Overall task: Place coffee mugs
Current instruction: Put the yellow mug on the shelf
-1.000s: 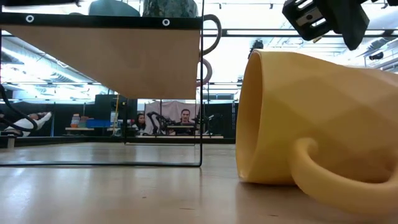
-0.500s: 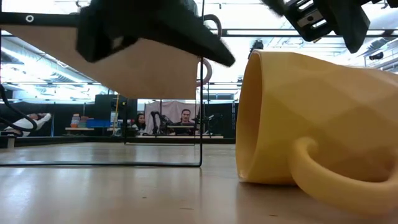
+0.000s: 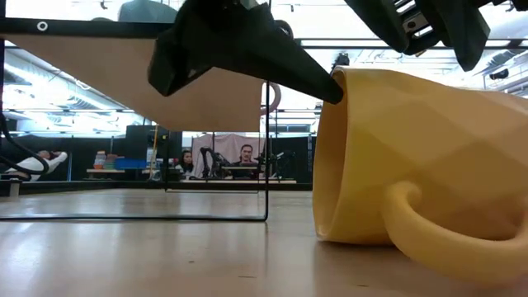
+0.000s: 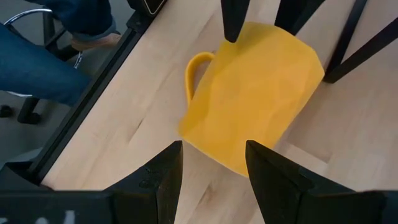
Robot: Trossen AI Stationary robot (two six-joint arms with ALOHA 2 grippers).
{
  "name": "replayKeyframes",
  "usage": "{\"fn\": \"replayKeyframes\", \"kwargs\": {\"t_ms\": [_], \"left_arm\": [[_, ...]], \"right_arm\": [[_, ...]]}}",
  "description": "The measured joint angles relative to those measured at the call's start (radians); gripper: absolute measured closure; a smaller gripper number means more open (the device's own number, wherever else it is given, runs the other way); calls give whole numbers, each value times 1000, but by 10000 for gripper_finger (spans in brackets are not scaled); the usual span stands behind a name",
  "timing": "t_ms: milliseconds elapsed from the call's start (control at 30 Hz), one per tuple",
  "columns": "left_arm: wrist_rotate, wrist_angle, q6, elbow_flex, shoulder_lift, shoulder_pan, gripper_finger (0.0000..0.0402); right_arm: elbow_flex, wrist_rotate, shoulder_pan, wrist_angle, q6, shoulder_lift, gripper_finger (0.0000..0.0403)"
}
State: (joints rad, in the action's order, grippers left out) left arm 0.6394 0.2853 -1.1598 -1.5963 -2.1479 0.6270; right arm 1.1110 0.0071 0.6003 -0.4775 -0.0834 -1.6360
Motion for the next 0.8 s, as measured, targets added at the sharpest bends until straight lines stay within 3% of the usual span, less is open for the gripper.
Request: {"fn": "replayKeyframes", "kwargs": {"t_ms": [800], "left_arm": [[-60, -4, 0, 0, 0, -22, 216]], "right_arm": [[-9, 35, 0, 8, -3, 0, 222]]}}
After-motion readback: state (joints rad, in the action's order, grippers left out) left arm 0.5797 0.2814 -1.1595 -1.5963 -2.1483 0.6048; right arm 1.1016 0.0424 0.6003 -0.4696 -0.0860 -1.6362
